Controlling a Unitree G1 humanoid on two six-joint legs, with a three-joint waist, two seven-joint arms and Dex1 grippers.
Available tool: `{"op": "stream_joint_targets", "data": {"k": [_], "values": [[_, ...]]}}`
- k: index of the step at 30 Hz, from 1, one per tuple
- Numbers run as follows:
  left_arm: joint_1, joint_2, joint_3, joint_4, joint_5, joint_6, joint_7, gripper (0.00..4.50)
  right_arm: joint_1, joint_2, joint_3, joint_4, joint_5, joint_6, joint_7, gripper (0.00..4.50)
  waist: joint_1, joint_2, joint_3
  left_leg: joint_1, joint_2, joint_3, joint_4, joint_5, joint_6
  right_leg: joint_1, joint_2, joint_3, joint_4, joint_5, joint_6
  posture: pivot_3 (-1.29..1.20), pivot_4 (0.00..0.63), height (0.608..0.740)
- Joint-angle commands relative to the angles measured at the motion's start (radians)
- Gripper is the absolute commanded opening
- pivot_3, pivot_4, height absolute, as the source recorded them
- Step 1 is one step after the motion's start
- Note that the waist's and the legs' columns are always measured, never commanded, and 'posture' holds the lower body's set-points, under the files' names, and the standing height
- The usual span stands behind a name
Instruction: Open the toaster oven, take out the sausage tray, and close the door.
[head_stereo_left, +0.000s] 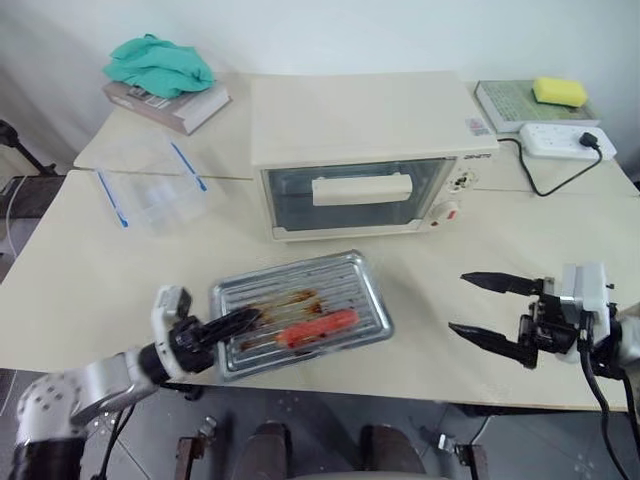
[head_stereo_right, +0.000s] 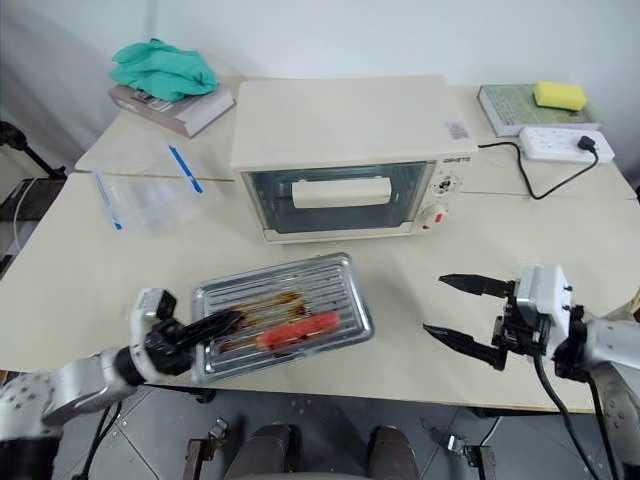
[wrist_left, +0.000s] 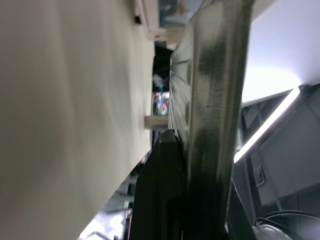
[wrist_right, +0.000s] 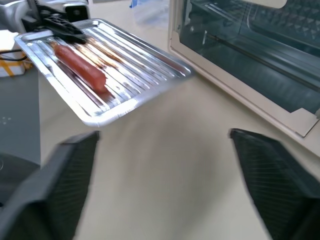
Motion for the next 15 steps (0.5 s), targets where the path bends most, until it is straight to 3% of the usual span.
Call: {"op": "stream_joint_targets", "data": {"k": [1, 9, 15], "values": [[-0.075, -0.007, -0.057, 0.053, 0.043, 0.014, 0.0, 0.0, 0.053, 0.017, -0.057, -0.075, 0.017, -0.003, -0.025, 4.45, 0.001, 0.0, 0.0, 0.0, 0.0, 0.0, 0.0, 0.0, 0.0, 0.0, 0.0, 0.0, 0.0, 0.0, 0.0, 0.0, 0.15, 0.74], [-0.237, -0.112, -0.134, 0.138, 0.28, 0.024, -0.006, 0.0, 0.181, 0.051, -0.124, -0.171, 0.023, 0.006, -0.08, 4.45, 0.035, 0.004, -0.002, 0.001, -0.002, -0.001, 0.002, 0.002, 0.001, 0.002, -0.001, 0.0, 0.001, 0.002, 0.003, 0.0, 0.15, 0.74], [-0.259, -0.116, -0.132, 0.127, 0.391, 0.079, -0.053, 0.0, 0.223, 0.058, -0.148, -0.21, 0.034, 0.013, -0.105, 4.45, 0.045, 0.006, -0.003, 0.002, -0.003, 0.0, 0.002, 0.004, 0.001, 0.003, -0.001, 0.001, 0.0, 0.005, 0.002, 0.0, 0.15, 0.74]]}}
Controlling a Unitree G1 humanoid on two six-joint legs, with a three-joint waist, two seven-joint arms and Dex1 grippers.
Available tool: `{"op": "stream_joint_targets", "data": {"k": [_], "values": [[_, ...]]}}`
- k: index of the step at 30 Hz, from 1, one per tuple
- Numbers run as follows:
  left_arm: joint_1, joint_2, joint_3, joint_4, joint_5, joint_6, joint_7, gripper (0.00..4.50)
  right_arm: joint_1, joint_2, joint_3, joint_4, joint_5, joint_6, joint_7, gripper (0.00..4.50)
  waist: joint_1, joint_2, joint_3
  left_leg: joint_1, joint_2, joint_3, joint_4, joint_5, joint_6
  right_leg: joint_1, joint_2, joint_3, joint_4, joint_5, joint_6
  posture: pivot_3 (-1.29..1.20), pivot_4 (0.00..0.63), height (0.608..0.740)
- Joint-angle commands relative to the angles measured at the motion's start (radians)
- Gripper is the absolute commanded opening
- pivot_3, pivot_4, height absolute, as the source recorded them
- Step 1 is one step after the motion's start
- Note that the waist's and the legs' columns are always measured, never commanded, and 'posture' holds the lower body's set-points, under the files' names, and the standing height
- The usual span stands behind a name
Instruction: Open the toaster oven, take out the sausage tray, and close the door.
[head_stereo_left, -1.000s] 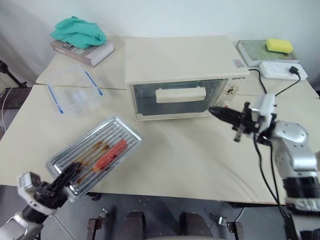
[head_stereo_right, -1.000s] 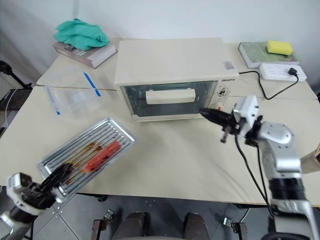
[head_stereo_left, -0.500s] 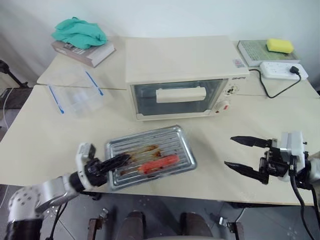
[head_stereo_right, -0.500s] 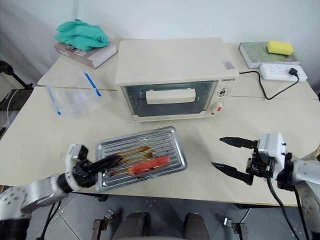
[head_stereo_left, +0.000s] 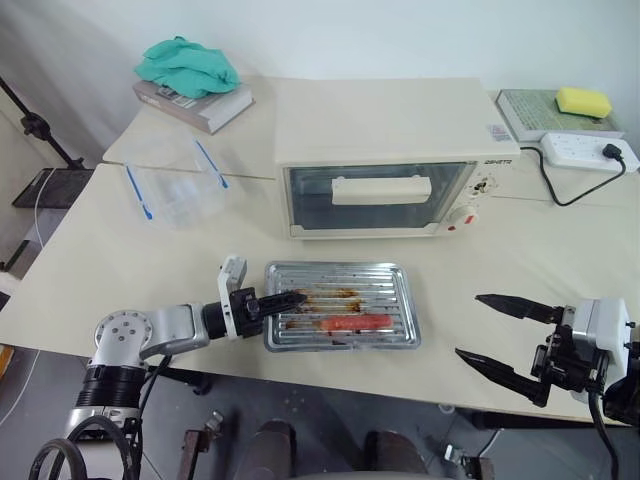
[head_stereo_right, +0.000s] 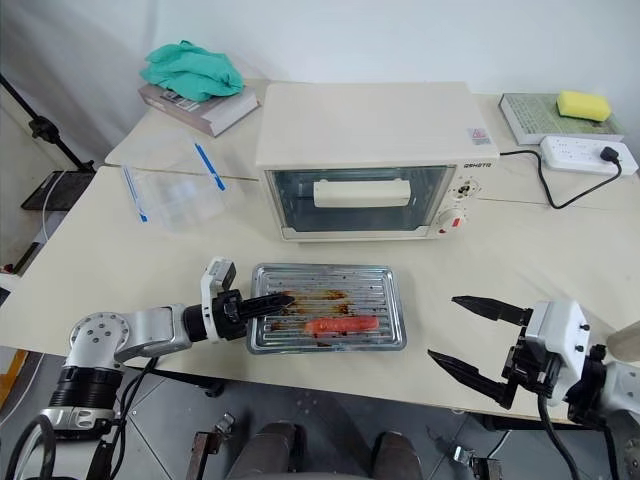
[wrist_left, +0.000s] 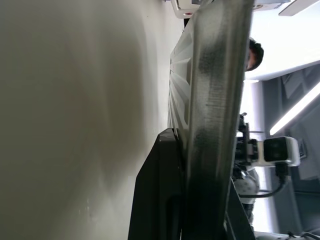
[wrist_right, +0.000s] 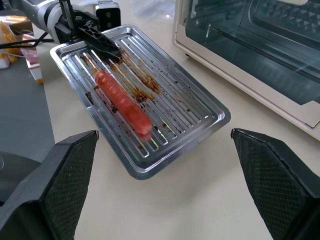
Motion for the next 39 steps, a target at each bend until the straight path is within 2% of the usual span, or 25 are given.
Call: {"op": "stream_joint_targets", "data": {"k": [1, 3, 4, 6, 10, 15, 19, 22, 24, 27, 29, 33, 39], "values": [[0.002, -0.01, -0.024, 0.002, 0.095, 0.029, -0.016, 0.0, 0.014, 0.01, -0.042, -0.042, 0.026, 0.004, -0.017, 4.45, 0.0, 0.001, -0.001, 0.0, 0.0, 0.0, 0.0, 0.0, 0.0, 0.0, 0.0, 0.0, 0.0, 0.0, 0.0, 0.0, 0.15, 0.74], [0.001, -0.007, -0.03, -0.026, 0.158, 0.018, -0.037, 0.0, 0.019, 0.01, -0.042, -0.051, 0.03, 0.005, -0.026, 4.45, 0.0, 0.002, -0.001, 0.0, 0.0, 0.0, 0.0, 0.0, 0.0, 0.0, 0.0, 0.0, 0.0, 0.0, 0.0, 0.0, 0.15, 0.74], [-0.002, -0.009, -0.032, -0.038, 0.187, 0.008, -0.049, 0.46, 0.02, 0.008, -0.041, -0.055, 0.032, 0.007, -0.029, 4.5, 0.0, 0.002, -0.001, 0.0, 0.0, 0.0, -0.001, 0.0, 0.0, 0.0, 0.0, 0.0, 0.0, 0.0, 0.0, 0.0, 0.15, 0.74], [-0.012, -0.016, -0.032, -0.055, 0.244, -0.014, -0.074, 0.9, 0.018, 0.004, -0.036, -0.056, 0.034, 0.011, -0.032, 4.5, 0.0, 0.002, -0.001, 0.0, 0.0, 0.0, -0.001, 0.0, 0.0, 0.0, 0.0, 0.0, 0.0, 0.0, 0.0, 0.0, 0.15, 0.74], [-0.028, -0.018, -0.007, -0.068, 0.331, -0.048, -0.149, 2.12, 0.011, -0.004, -0.021, -0.052, 0.035, 0.018, -0.024, 4.5, 0.001, 0.002, -0.001, 0.0, 0.0, 0.0, -0.001, 0.0, 0.0, -0.001, 0.0, 0.0, 0.0, 0.0, 0.0, 0.0, 0.15, 0.74], [0.025, 0.055, 0.048, -0.132, 0.464, -0.186, -0.332, 3.49, 0.009, -0.007, -0.004, -0.044, 0.036, 0.018, 0.004, 4.5, -0.013, 0.002, -0.001, -0.001, 0.001, 0.001, -0.002, 0.001, -0.001, -0.002, 0.001, 0.0, -0.001, 0.0, 0.0, 0.0, 0.15, 0.74], [0.17, 0.225, 0.072, -0.242, 0.688, -0.514, -0.667, 4.48, -0.007, 0.006, 0.029, -0.027, 0.017, -0.023, 0.041, 4.5, -0.043, 0.0, 0.0, -0.001, 0.003, 0.003, -0.005, 0.001, -0.002, -0.004, 0.002, 0.001, -0.002, 0.0, -0.001, 0.0, 0.15, 0.74], [0.261, 0.283, 0.157, -0.233, 0.747, -0.634, -0.767, 4.48, -0.031, 0.029, 0.056, -0.006, -0.042, -0.102, 0.055, 4.5, -0.047, 0.0, 0.0, -0.001, 0.003, 0.003, -0.007, 0.0, -0.002, -0.004, 0.003, 0.001, -0.005, 0.0, -0.001, 0.0, 0.15, 0.74], [0.337, 0.312, 0.218, -0.246, 0.814, -0.782, -0.875, 4.48, -0.042, 0.023, 0.074, 0.018, -0.07, -0.141, 0.088, 4.5, -0.047, 0.0, 0.001, -0.002, 0.003, 0.003, -0.007, -0.001, -0.001, -0.004, 0.003, 0.001, -0.007, 0.0, -0.001, 0.0, 0.15, 0.74], [0.442, 0.334, 0.334, -0.205, 0.963, -1.082, -0.967, 4.48, -0.092, 0.002, 0.09, 0.073, 0.037, -0.075, 0.14, 4.5, -0.047, -0.001, 0.001, -0.003, 0.004, 0.004, -0.008, -0.002, 0.0, -0.004, 0.003, 0.001, -0.01, 0.0, -0.001, 0.0, 0.15, 0.74], [0.472, 0.335, 0.365, -0.188, 1.019, -1.183, -0.989, 4.48, -0.112, -0.002, 0.105, 0.112, 0.033, -0.093, 0.184, 4.5, -0.047, -0.001, 0.001, -0.003, 0.004, 0.004, -0.008, -0.003, 0.0, -0.004, 0.003, 0.0, -0.012, 0.0, -0.001, 0.0, 0.15, 0.74], [0.55, 0.33, 0.41, -0.143, 1.048, -1.293, -1.09, 4.48, -0.133, 0.014, 0.142, 0.185, -0.033, -0.177, 0.249, 4.5, -0.043, -0.001, 0.001, -0.003, 0.004, 0.004, -0.008, -0.003, 0.002, -0.004, 0.002, -0.002, -0.012, 0.0, -0.001, 0.0, 0.15, 0.74], [0.541, 0.265, 0.408, -0.129, 1.136, -1.419, -1.001, 4.48, -0.19, 0.053, 0.187, 0.27, -0.1, -0.279, 0.248, 4.5, -0.046, -0.002, 0.002, -0.003, 0.004, 0.005, -0.007, -0.004, 0.002, -0.004, 0.002, -0.002, -0.01, 0.001, 0.0, 0.0, 0.15, 0.74]]}}
